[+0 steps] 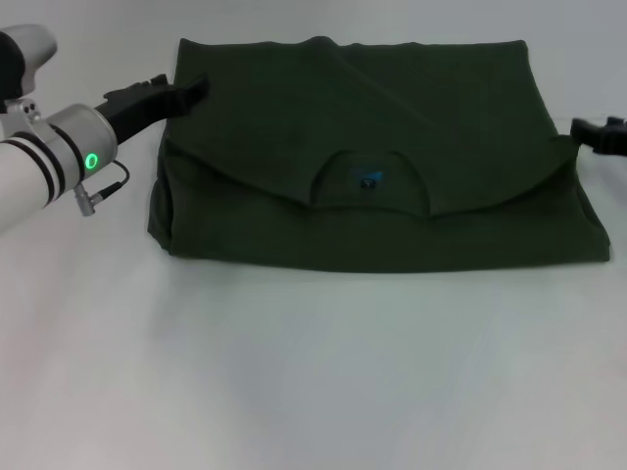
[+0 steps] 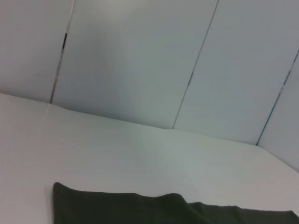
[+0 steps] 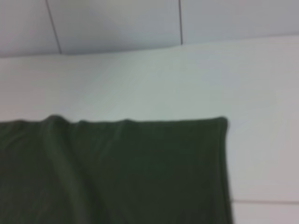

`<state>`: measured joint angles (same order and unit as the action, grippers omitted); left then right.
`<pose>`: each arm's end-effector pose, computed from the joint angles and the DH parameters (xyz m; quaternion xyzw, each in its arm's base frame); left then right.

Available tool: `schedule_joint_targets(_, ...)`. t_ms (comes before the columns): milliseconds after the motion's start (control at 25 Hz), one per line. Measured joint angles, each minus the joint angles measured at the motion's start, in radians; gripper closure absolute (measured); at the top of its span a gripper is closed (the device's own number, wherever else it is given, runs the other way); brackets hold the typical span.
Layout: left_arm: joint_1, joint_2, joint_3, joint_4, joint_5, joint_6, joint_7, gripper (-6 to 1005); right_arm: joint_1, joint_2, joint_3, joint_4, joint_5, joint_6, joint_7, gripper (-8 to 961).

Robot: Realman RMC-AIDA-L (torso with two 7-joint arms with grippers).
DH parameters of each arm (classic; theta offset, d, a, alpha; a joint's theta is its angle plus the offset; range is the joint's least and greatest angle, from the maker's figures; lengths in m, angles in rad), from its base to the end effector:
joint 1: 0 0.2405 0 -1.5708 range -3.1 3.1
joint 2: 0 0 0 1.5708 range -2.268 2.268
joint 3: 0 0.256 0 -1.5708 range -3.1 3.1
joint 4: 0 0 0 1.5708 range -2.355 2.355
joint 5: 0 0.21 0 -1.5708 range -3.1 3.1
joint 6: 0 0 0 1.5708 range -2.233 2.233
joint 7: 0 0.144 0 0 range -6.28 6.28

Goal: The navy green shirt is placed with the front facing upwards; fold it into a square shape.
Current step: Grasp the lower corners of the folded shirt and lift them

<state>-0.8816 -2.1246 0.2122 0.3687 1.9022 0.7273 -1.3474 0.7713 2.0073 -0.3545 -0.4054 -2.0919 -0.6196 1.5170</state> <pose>-0.2441 0.4637 -0.0010 -0.7549 -0.4026 -0.2880 0.4302 0.3212 0.4511 0.0526 -0.7517 0.4158 0.1507 0.4893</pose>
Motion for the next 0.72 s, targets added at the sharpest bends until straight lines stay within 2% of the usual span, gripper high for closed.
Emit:
schedule_joint_targets(160,0.024,0.0,0.014,0.039,0.004,0.029,-0.044,455,-0.01,-0.008,-0.004,-0.039,0.05,-0.066,0.015,398)
schedule_joint_targets(240,0.05,0.0,0.051,0.076,0.002,0.064,-0.099,384,-0.018,-0.014,-0.004,-0.055,0.061,-0.115,0.046,348)
schedule_joint_targets(360,0.113,0.0,0.138,0.149,0.001,0.156,-0.186,340,-0.038,-0.026,-0.026,-0.082,0.058,-0.201,0.126,273)
schedule_joint_targets(480,0.173,0.0,0.216,0.212,0.002,0.256,-0.232,312,-0.073,-0.042,-0.113,-0.108,0.054,-0.287,0.244,198)
schedule_joint_targets(560,0.217,0.0,0.276,0.258,0.005,0.307,-0.27,313,-0.117,-0.058,-0.208,-0.144,0.05,-0.379,0.356,200)
schedule_joint_targets(600,0.233,0.0,0.293,0.274,0.006,0.323,-0.281,314,-0.117,-0.058,-0.208,-0.144,0.05,-0.379,0.356,201)
schedule_joint_targets(720,0.292,-0.007,0.337,0.339,0.008,0.371,-0.298,316,-0.158,-0.062,-0.241,-0.181,0.05,-0.492,0.422,203)
